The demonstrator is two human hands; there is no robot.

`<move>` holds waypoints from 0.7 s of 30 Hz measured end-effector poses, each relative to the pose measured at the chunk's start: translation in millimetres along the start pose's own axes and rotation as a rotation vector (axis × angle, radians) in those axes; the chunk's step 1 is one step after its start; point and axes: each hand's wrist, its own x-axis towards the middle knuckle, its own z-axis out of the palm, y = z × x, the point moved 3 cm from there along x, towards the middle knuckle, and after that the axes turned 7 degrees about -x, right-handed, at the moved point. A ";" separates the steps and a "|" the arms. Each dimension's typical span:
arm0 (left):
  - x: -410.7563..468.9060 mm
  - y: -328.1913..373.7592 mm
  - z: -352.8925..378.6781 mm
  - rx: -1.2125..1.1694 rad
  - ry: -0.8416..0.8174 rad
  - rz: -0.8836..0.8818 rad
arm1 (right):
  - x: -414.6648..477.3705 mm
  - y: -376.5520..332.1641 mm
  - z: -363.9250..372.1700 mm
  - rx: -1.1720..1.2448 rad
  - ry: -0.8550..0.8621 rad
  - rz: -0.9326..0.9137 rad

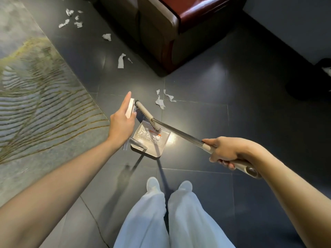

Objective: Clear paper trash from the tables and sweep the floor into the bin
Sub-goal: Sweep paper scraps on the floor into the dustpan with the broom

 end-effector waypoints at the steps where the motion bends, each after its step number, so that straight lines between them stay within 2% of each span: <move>1: 3.9 0.5 -2.1 -0.006 0.009 -0.004 | 2.4 -3.1 -8.4 0.009 0.015 -0.001; 7: 32.5 11.2 0.4 -0.071 0.068 -0.042 | 28.6 -18.4 -71.7 0.006 0.130 -0.009; 13: 73.6 29.6 27.0 -0.088 0.157 -0.121 | 85.4 -36.8 -165.0 -0.114 0.214 -0.027; 16: 97.4 39.7 44.8 -0.104 0.194 -0.169 | 122.6 -41.3 -213.8 -0.208 0.245 -0.034; 21: 136.1 58.5 63.6 -0.156 0.266 -0.235 | 178.1 -45.4 -285.0 -0.501 0.347 -0.035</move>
